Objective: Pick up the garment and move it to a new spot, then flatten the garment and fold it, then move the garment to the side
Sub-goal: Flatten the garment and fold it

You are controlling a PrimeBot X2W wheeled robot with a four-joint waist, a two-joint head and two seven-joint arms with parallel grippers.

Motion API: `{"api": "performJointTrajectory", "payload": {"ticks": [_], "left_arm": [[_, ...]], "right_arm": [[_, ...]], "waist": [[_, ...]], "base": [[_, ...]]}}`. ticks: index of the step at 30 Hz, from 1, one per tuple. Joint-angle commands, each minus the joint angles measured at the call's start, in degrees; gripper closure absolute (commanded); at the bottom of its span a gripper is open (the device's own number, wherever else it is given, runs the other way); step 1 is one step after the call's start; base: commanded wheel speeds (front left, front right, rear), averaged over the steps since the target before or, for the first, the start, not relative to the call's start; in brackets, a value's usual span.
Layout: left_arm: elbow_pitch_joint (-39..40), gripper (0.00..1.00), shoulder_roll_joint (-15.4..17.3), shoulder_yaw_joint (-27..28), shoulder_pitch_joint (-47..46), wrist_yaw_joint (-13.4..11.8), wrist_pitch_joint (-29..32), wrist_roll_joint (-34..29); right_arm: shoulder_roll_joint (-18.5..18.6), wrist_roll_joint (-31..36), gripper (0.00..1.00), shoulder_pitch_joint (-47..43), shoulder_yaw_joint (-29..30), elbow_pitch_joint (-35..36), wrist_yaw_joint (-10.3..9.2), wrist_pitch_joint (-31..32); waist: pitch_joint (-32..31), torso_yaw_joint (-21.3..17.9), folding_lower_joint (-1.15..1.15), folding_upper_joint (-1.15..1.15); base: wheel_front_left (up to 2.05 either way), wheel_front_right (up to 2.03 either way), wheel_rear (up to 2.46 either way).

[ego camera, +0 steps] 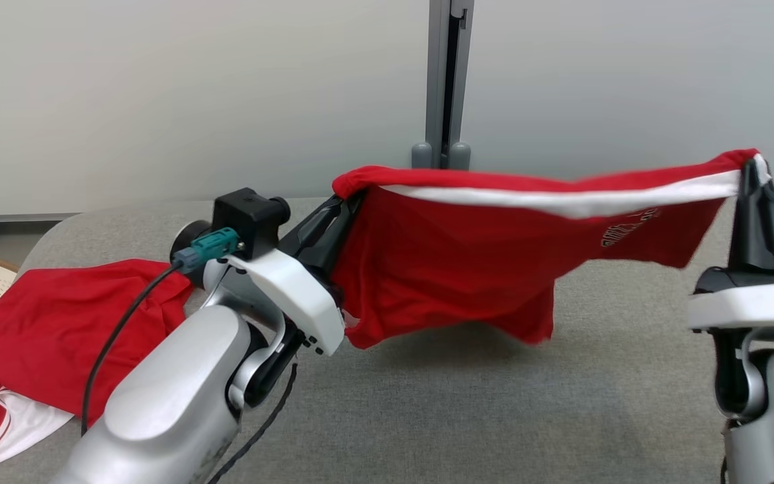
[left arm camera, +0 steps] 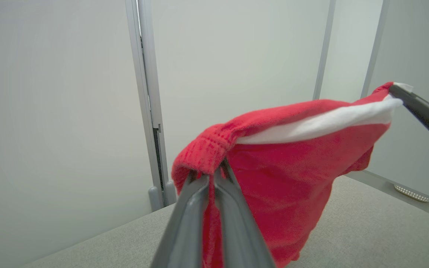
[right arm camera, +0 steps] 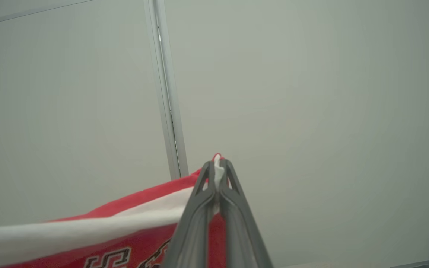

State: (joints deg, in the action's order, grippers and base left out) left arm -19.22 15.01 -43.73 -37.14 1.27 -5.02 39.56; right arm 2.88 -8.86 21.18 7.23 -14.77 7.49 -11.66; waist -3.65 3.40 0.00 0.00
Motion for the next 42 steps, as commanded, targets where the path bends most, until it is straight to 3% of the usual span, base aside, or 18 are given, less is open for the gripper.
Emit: {"api": "performJointTrajectory", "payload": {"ticks": [1,8,11,15,20,26,30,35,42], "left_arm": [[2.1,1.0,0.34,1.05,1.87,-0.7,0.91,1.92],[17.48,1.0,4.29,4.81,4.17,-4.67,9.11,8.13],[20.07,1.0,6.36,4.95,0.65,-5.69,12.67,6.93],[17.67,1.0,5.69,5.76,-6.11,-5.83,16.94,7.58],[6.8,1.0,2.96,7.16,-19.03,-5.1,18.95,5.94],[-8.78,1.0,0.11,8.49,-34.37,-4.05,12.94,0.93],[-18.65,1.0,-2.12,9.29,-41.98,-3.79,2.7,-2.62],[-25.45,1.0,-4.75,8.67,-41.84,-1.01,-2.33,-2.26],[-34.51,1.0,-9.31,3.92,-35.56,2.84,-8.1,-4.06]], "right_arm": [[0.15,0.61,1.0,-1.47,0.6,1.58,0.0,0.21],[0.08,-0.91,1.0,-4.14,2.12,12.12,-0.01,5.48],[0.07,-0.64,1.0,-1.31,2.53,14.23,0.0,8.45],[0.08,0.69,1.0,7.25,1.6,12.36,0.0,12.71],[0.06,1.73,1.0,24.64,0.77,2.17,0.0,14.24],[0.6,5.0,1.0,44.12,0.78,-12.88,0.0,6.1],[0.43,6.53,1.0,52.25,2.99,-21.44,-0.01,-1.45],[0.2,4.66,1.0,50.73,1.93,-26.82,-0.01,-3.24],[0.48,0.05,1.0,39.72,0.09,-32.26,-0.01,-3.58]], "waist": [[-0.35,0.19,0.0,0.0],[0.46,-0.07,0.0,0.0],[2.09,-0.62,0.0,0.0],[6.99,-2.12,0.0,0.0],[15.87,-4.51,0.0,0.0],[22.79,-6.58,0.0,0.0],[25.39,-6.61,0.0,0.0],[26.42,-5.83,0.0,0.0],[28.27,-3.62,0.0,0.0]], "base": [[0.0,0.0,0.0],[0.0,0.0,0.0],[0.0,0.0,0.0],[0.0,0.0,0.0],[0.0,0.0,0.0],[0.0,0.0,0.0],[0.0,0.0,0.0],[0.0,0.0,0.0],[0.0,0.0,0.0]]}}
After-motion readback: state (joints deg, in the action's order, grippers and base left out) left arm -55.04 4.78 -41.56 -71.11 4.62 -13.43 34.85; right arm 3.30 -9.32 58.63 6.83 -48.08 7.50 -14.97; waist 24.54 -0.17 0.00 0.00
